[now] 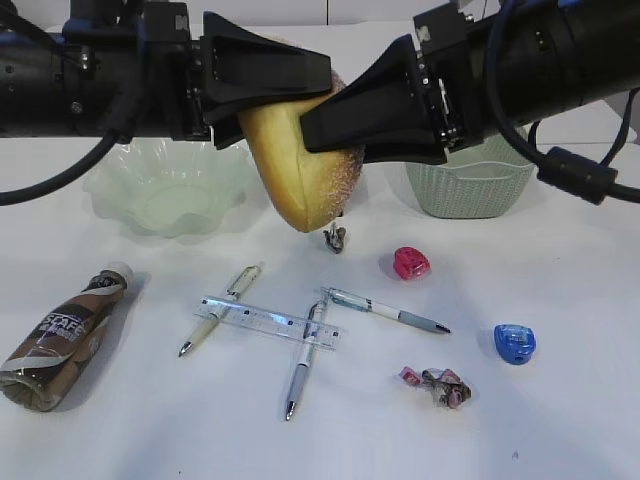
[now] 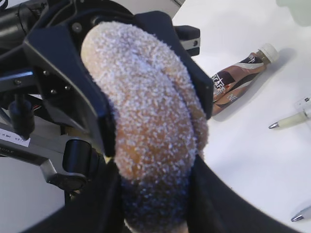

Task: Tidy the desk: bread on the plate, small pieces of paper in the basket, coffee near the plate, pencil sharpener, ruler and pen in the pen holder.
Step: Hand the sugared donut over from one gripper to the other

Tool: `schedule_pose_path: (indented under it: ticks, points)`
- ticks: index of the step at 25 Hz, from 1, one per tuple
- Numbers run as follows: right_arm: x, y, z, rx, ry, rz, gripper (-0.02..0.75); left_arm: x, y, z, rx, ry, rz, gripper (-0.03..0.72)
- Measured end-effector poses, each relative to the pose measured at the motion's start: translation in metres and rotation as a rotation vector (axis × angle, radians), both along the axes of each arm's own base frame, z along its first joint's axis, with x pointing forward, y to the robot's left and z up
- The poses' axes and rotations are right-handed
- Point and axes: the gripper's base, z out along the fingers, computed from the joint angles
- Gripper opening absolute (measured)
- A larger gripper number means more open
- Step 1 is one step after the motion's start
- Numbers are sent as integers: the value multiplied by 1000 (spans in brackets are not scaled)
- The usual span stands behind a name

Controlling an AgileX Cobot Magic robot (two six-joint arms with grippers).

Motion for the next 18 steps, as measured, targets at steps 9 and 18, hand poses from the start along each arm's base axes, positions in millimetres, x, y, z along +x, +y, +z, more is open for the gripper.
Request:
schedule_pose_path:
  ticks: [9, 18]
  points:
    - [2, 0, -1, -8, -7, -10, 275, 2, 0, -1, 15, 0, 26, 283]
    - [2, 0, -2, -11, -8, -11, 417, 3, 0, -1, 18, 1, 31, 277]
